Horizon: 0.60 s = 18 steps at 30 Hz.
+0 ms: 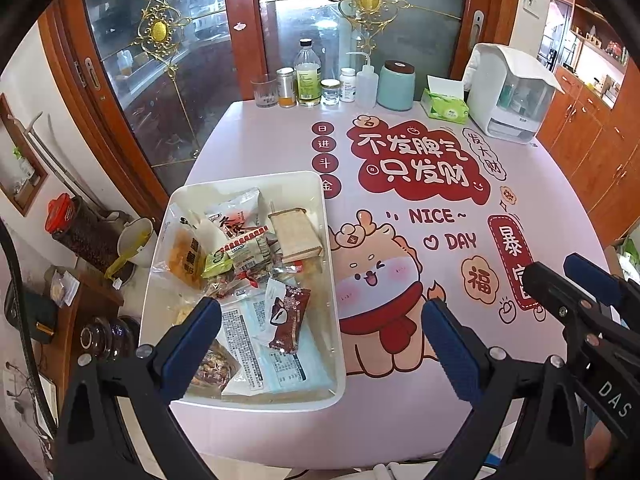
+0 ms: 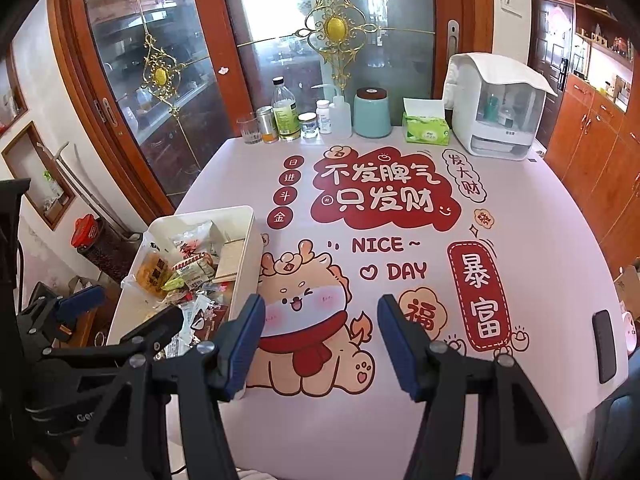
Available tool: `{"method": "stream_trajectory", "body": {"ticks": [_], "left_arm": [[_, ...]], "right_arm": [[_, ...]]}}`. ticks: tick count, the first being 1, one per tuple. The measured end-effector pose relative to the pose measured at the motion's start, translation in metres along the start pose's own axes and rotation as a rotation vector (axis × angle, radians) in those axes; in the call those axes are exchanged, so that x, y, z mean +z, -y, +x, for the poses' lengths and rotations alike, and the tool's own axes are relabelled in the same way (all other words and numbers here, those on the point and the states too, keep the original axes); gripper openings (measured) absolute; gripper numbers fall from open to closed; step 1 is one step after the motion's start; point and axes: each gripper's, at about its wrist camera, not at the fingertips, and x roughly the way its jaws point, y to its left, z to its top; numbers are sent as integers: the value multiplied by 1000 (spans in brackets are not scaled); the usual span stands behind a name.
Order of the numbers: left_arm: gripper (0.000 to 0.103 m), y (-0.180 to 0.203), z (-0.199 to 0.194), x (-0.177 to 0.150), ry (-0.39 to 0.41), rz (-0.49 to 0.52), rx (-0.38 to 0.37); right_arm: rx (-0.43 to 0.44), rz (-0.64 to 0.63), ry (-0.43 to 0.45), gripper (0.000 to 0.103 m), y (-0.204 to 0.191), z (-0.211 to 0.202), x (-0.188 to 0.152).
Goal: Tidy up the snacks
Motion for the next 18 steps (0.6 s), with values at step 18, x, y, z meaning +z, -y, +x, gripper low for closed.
{"method": "stream_trajectory", "body": {"ticks": [18], "left_arm": [[100, -2, 2, 1, 2, 7, 2]], "right_arm": [[-11, 0, -20, 59, 0, 7, -6]]}}
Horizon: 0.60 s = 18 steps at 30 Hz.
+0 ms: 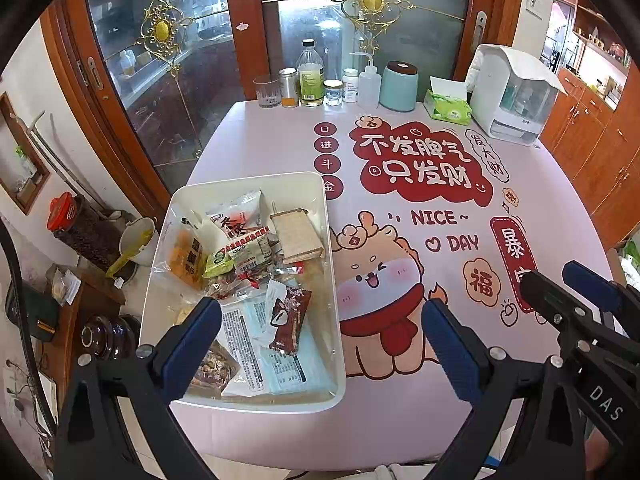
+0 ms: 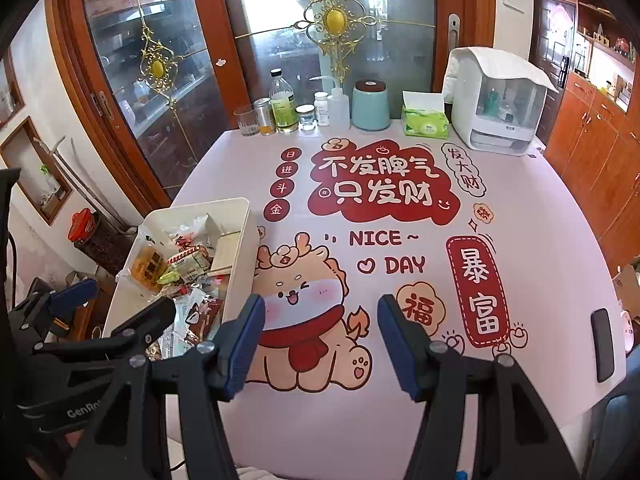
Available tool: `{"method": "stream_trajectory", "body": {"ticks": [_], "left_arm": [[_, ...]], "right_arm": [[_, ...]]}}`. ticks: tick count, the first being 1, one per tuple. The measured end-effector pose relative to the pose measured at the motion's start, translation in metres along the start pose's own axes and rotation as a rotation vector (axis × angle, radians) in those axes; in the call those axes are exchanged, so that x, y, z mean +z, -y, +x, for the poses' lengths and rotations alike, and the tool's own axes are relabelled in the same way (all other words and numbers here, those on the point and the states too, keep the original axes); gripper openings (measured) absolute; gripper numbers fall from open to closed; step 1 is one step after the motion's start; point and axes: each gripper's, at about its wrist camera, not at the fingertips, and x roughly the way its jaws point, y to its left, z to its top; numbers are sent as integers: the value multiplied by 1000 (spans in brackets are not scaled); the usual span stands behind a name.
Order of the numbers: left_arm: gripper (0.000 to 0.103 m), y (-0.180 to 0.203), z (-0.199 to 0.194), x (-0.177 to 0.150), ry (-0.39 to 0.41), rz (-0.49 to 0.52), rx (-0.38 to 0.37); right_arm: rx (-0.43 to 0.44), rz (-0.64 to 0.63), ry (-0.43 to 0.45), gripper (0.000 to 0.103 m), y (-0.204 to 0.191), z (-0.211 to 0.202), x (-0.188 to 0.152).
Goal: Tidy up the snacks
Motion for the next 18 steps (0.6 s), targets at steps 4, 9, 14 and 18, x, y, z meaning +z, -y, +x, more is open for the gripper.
{"method": "stream_trajectory", "body": {"ticks": [4, 9, 14, 18], "left_arm": [[100, -1, 1, 0, 0, 0, 0], [100, 1, 0, 0, -1, -1, 0], [100, 2, 0, 0, 0, -1, 2], [100, 2, 0, 0, -1, -2, 2]], "right_arm": [[-3, 1, -2, 59, 3, 2, -1], [-2, 1, -3, 59, 3, 2, -1], [-2, 2, -5, 59, 4, 1, -1], [-1, 1, -6, 59, 4, 2, -1]]}}
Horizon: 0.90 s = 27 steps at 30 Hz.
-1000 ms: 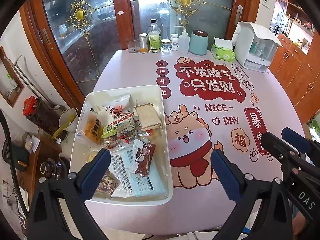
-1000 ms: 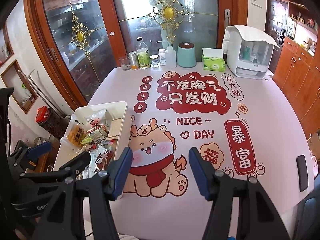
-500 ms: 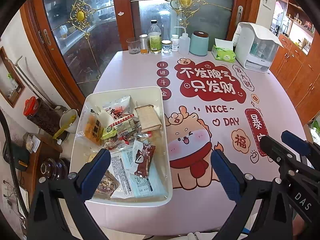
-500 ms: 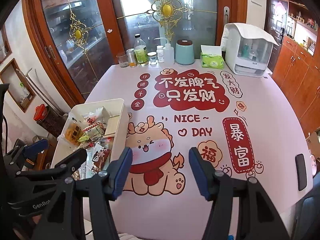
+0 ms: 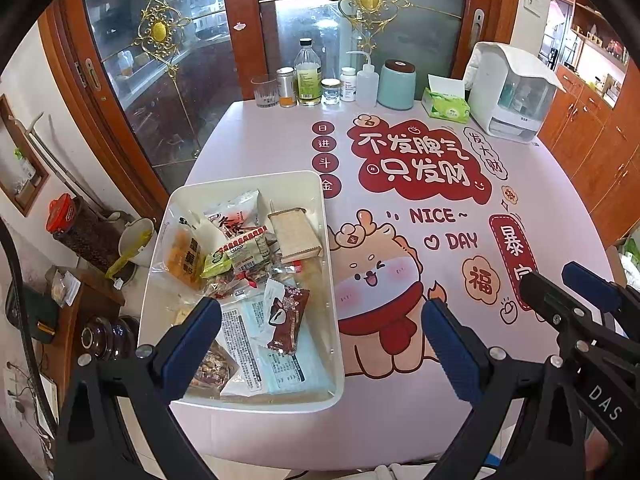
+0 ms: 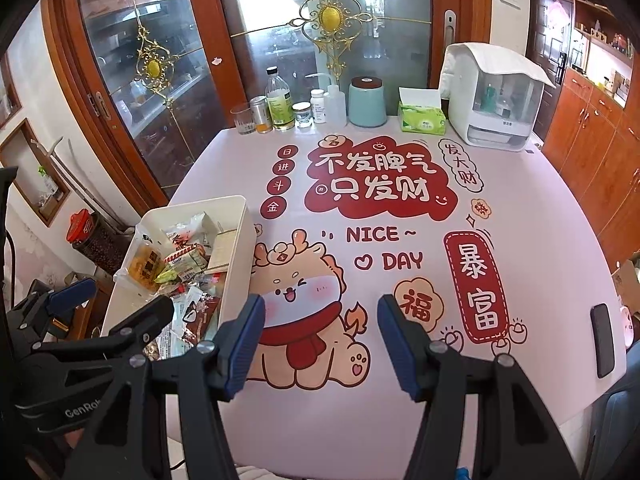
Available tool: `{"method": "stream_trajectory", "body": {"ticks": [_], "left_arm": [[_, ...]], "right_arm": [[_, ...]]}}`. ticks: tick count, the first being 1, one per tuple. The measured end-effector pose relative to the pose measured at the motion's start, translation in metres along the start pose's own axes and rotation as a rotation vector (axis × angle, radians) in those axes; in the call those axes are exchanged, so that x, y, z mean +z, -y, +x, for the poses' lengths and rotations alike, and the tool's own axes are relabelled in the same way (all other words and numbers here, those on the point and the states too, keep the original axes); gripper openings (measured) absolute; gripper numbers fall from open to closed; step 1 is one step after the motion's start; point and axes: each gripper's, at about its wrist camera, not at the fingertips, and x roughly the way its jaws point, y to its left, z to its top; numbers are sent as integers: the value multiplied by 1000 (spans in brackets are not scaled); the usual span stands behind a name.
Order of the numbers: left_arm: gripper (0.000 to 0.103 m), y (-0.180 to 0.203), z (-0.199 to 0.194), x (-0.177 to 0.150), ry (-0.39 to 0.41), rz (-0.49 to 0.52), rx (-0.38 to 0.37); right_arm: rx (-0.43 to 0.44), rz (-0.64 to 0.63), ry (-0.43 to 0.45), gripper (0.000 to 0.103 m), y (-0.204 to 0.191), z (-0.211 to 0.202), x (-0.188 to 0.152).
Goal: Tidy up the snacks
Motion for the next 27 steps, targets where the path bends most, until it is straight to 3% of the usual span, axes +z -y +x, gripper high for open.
{"method": "stream_trajectory", "body": {"ticks": [27], "left_arm": [[100, 1, 0, -1, 0, 1, 0]], "right_arm": [[-8, 2, 0, 59, 0, -1, -4]]}}
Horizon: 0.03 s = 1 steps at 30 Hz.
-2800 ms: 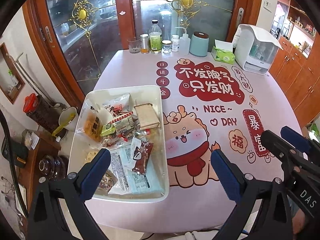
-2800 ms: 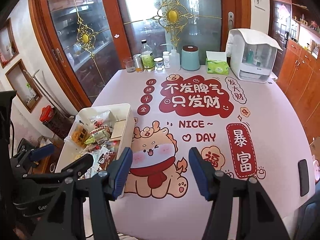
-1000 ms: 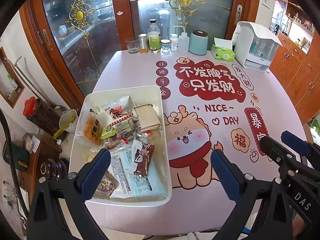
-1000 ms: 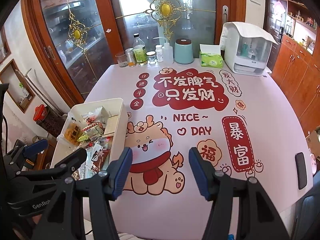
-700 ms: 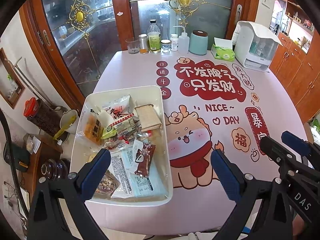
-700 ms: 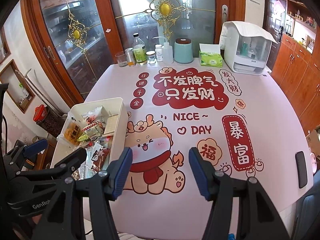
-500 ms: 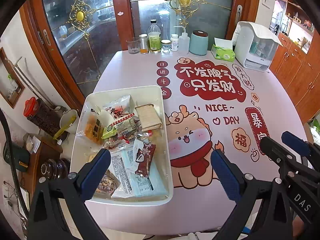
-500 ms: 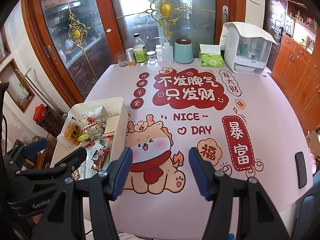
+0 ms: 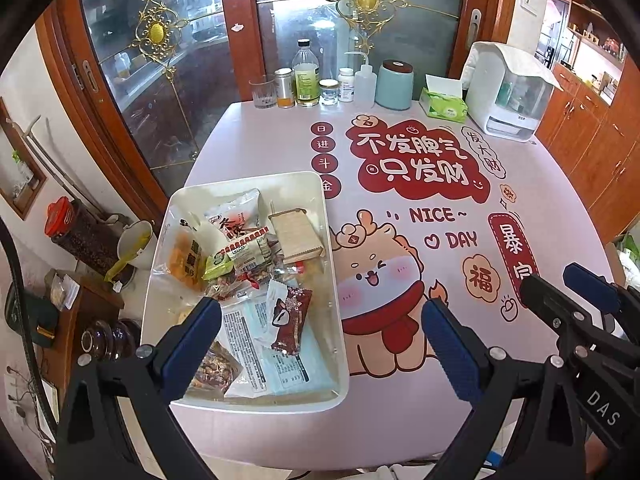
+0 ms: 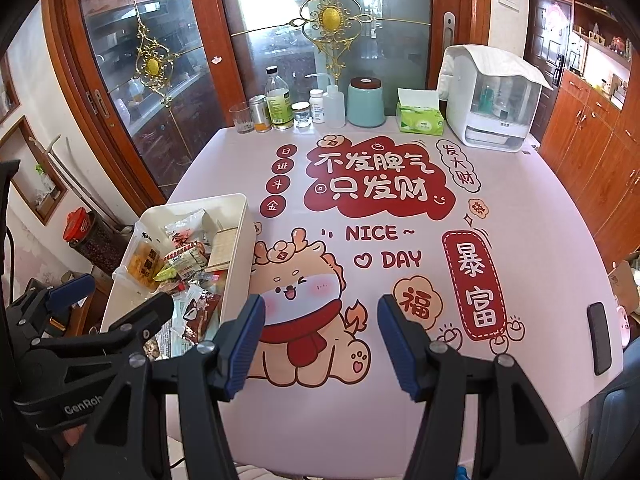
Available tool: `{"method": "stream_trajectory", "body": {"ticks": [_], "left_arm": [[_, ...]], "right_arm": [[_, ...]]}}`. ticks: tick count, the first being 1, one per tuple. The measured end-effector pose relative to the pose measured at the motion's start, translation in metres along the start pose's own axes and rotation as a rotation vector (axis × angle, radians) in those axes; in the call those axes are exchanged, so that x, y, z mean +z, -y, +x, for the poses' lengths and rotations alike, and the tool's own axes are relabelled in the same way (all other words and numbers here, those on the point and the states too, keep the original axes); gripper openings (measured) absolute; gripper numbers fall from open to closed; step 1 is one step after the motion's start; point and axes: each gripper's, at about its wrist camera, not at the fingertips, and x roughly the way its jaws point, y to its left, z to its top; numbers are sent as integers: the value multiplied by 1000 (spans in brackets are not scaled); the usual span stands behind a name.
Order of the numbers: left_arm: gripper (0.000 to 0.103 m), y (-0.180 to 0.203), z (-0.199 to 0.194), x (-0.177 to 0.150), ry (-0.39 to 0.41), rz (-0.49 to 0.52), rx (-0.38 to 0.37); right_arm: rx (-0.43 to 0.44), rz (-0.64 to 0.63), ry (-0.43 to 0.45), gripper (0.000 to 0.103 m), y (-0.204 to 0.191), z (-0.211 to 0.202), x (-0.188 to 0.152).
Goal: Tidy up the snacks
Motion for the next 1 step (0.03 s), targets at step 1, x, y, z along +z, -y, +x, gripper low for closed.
{"method": "stream_trajectory", "body": {"ticks": [1], "left_arm": [[100, 0, 0, 0, 0, 1, 0]], "right_arm": [[-1, 2, 0, 59, 1, 0, -1]]}}
